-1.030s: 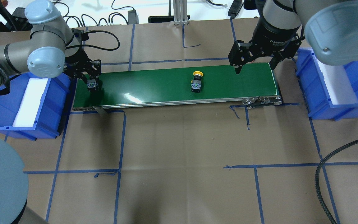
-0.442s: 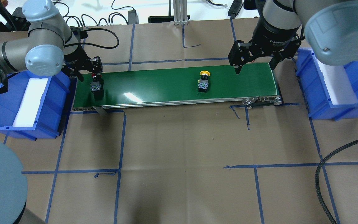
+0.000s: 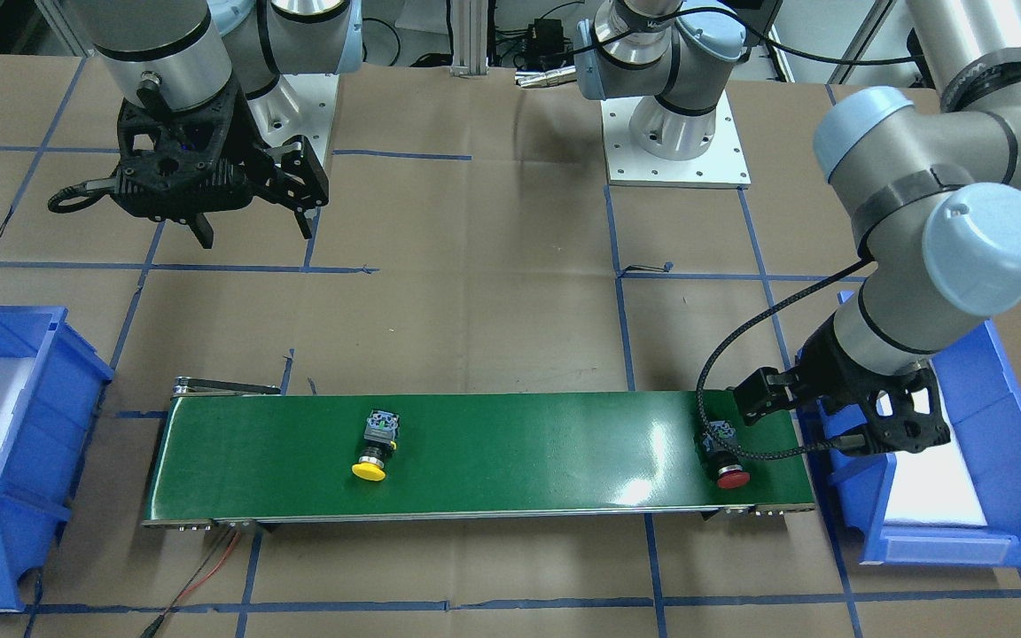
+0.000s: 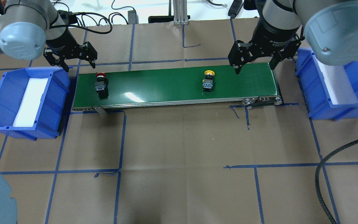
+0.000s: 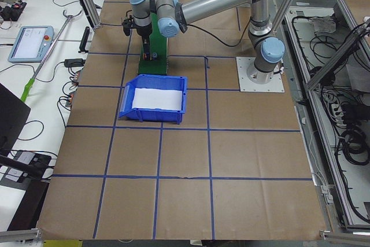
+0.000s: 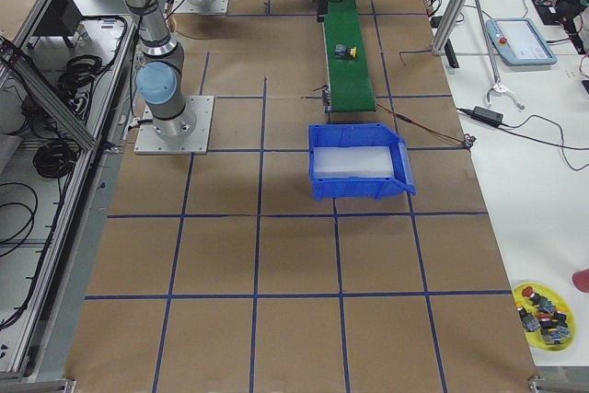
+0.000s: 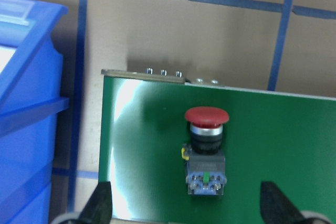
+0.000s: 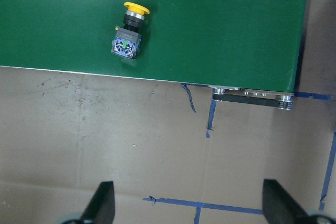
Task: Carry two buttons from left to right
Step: 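Raise the left gripper while the right gripper moves toward the yellow button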
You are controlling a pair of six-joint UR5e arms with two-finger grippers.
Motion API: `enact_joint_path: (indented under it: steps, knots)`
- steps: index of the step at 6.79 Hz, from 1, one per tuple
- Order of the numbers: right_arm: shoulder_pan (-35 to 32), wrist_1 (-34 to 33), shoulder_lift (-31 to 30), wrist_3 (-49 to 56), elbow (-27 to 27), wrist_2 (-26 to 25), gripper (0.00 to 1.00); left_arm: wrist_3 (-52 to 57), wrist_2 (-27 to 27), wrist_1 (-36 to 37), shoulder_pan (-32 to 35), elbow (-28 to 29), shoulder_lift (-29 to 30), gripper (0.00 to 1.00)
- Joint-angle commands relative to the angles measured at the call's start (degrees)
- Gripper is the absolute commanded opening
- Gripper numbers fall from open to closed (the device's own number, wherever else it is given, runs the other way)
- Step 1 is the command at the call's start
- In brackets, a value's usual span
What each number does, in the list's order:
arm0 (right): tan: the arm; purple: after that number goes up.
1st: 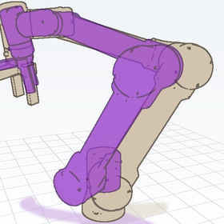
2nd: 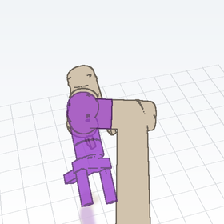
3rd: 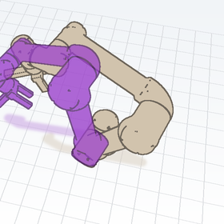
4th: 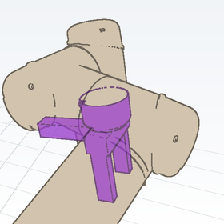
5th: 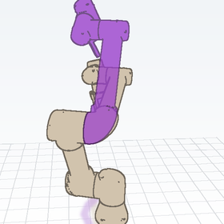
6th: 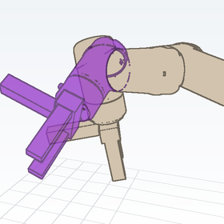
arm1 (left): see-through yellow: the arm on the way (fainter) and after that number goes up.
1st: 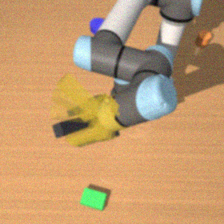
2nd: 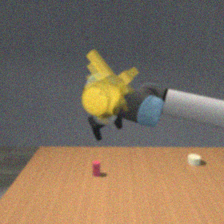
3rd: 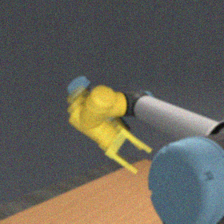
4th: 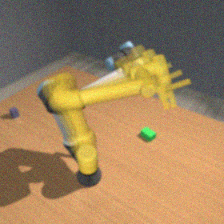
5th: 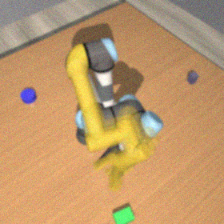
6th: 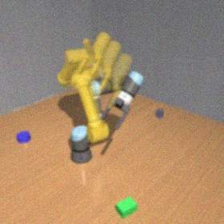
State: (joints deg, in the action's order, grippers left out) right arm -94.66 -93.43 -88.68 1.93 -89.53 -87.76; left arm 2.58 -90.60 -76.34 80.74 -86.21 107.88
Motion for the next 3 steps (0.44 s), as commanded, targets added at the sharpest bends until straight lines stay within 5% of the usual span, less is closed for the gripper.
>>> enact_joint_path:
  steps: [1, 3]
  knots:
    - [0.0, 0.0, 0.0, 0.0, 0.0, 0.0, 1.0, 0.4, -0.1, -6.2, 2.4, 1.0, -5.2, 1.0]
    - [0.0, 0.0, 0.0, 0.0, 0.0, 0.3, 1.0, 0.7, -0.3, -10.4, 4.9, 1.0, -9.0, 1.0]
